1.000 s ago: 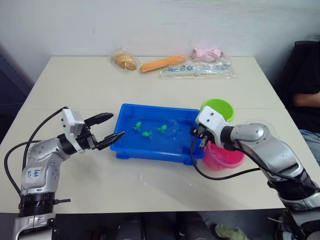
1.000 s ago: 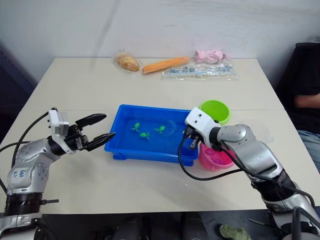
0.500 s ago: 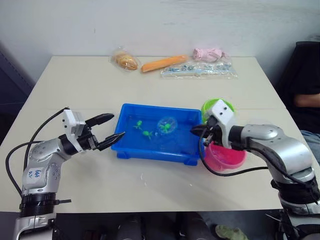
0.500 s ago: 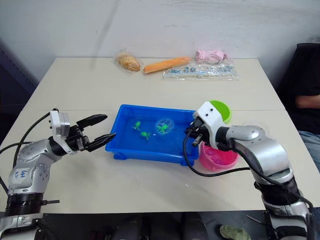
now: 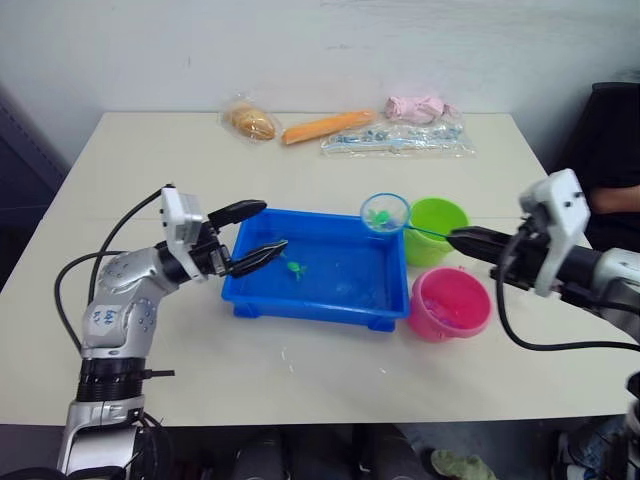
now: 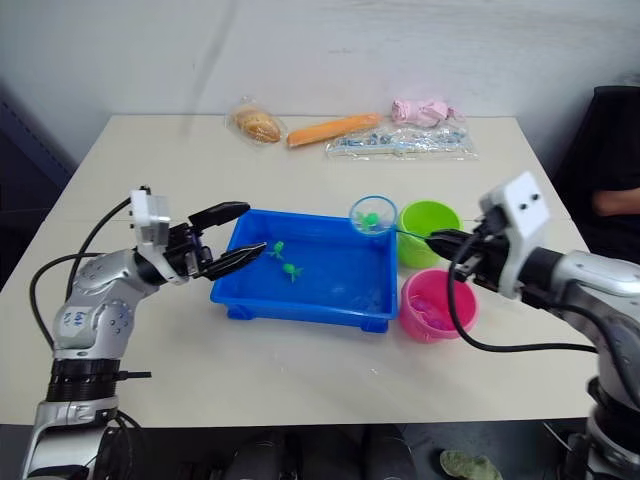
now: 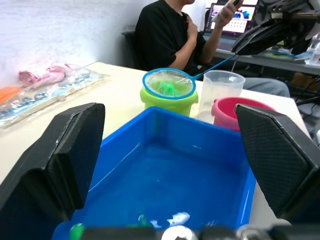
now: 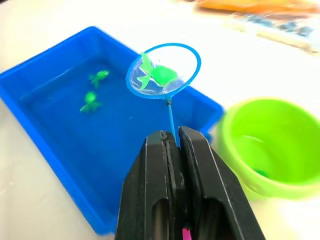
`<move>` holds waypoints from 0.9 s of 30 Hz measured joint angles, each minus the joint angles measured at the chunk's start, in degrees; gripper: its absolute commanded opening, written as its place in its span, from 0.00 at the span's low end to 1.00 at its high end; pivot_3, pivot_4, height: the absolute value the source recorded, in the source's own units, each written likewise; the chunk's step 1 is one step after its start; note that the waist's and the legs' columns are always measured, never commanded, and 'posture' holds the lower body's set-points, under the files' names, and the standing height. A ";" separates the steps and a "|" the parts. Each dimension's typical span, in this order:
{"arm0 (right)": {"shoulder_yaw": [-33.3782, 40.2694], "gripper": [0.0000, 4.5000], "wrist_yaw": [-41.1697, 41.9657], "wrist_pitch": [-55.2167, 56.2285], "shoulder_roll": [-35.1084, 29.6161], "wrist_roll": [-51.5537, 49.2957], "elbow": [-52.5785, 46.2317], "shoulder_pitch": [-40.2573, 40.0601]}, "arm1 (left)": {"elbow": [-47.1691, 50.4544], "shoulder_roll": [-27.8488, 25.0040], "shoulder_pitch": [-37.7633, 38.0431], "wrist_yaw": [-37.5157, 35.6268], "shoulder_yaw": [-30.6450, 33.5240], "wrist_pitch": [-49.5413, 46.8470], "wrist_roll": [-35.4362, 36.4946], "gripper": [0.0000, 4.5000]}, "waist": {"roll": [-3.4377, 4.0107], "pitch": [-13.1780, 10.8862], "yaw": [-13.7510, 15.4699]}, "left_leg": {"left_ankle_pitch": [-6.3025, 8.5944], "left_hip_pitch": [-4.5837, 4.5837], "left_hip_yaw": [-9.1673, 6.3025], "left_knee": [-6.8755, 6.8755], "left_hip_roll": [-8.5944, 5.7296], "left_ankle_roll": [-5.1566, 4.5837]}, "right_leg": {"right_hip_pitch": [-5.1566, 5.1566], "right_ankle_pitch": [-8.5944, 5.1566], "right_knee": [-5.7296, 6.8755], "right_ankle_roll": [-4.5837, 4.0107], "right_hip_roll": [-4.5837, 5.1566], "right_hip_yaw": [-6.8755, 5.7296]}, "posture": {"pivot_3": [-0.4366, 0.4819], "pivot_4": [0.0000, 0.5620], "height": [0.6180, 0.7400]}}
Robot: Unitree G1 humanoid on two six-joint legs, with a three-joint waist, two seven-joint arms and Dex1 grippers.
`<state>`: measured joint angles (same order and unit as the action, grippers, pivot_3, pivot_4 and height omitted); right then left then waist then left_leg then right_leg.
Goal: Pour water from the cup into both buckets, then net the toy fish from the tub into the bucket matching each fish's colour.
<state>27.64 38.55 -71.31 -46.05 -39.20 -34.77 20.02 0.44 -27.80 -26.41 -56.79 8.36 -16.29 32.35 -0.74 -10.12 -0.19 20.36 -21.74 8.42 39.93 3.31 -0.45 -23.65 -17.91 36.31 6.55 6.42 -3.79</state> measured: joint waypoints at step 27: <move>-11.62 0.00 -5.19 50.82 -10.30 35.90 14.93 -14.10 | 1.43 2.18 -3.05 0.63 -6.08 -1.09 -1.21 0.99 | 0.00 0.00 0.18 | -0.07 0.09 0.25 0.02 -0.06 0.08 | 0.13 0.03 -0.33 0.07 -0.03 0.01 | 0.48 0.27 1.00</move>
<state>16.02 33.36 -20.49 -56.35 -3.30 -19.84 5.92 1.87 -25.62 -29.46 -56.16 2.28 -17.38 31.14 -0.74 -10.12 -0.01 20.29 -21.65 8.67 39.95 3.25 -0.37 -23.53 -17.88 35.98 6.62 6.39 -3.77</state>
